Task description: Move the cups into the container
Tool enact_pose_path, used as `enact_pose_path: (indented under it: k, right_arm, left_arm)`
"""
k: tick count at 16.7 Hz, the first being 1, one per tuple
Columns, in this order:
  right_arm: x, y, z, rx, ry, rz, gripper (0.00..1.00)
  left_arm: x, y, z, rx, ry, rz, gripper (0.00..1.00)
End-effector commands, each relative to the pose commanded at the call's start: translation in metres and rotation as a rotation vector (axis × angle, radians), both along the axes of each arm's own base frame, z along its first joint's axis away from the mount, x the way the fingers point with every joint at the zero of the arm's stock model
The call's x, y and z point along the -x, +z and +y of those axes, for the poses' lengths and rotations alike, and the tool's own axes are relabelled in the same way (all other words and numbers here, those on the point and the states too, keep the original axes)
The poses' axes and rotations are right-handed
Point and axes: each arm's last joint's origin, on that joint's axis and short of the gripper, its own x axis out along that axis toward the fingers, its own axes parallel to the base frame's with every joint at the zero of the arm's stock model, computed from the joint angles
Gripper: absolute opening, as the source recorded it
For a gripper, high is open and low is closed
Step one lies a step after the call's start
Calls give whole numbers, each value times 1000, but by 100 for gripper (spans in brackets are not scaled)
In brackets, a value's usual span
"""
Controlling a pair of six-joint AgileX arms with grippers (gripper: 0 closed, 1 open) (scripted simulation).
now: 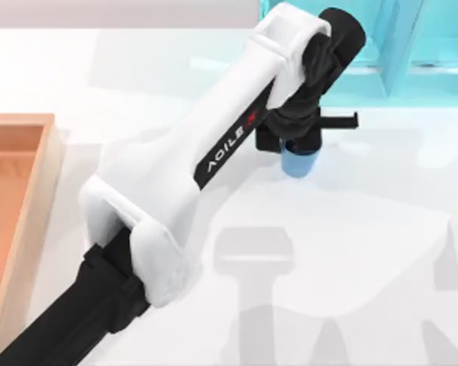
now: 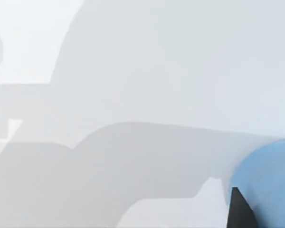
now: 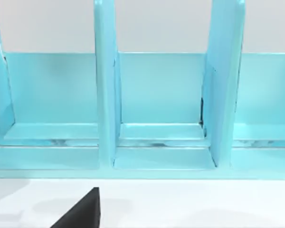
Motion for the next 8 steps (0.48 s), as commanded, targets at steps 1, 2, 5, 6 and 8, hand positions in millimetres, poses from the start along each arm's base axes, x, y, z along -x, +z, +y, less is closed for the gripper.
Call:
enact_pose_path:
  k: [1, 2, 5, 6, 8]
  right_arm:
    - [0, 0, 0, 0, 0, 0, 100]
    - [0, 0, 0, 0, 0, 0, 100]
    - [0, 0, 0, 0, 0, 0, 100]
    - [0, 0, 0, 0, 0, 0, 100]
    - [0, 0, 0, 0, 0, 0, 100]
  left_arm:
    - [0, 0, 0, 0, 0, 0, 0]
    - [2, 3, -2, 3, -5, -3, 0]
    - [-1, 11, 0, 12, -5, -13, 0]
    - [-4, 18, 2, 17, -5, -19, 0]
    - [-10, 32, 8, 23, -3, -27, 0]
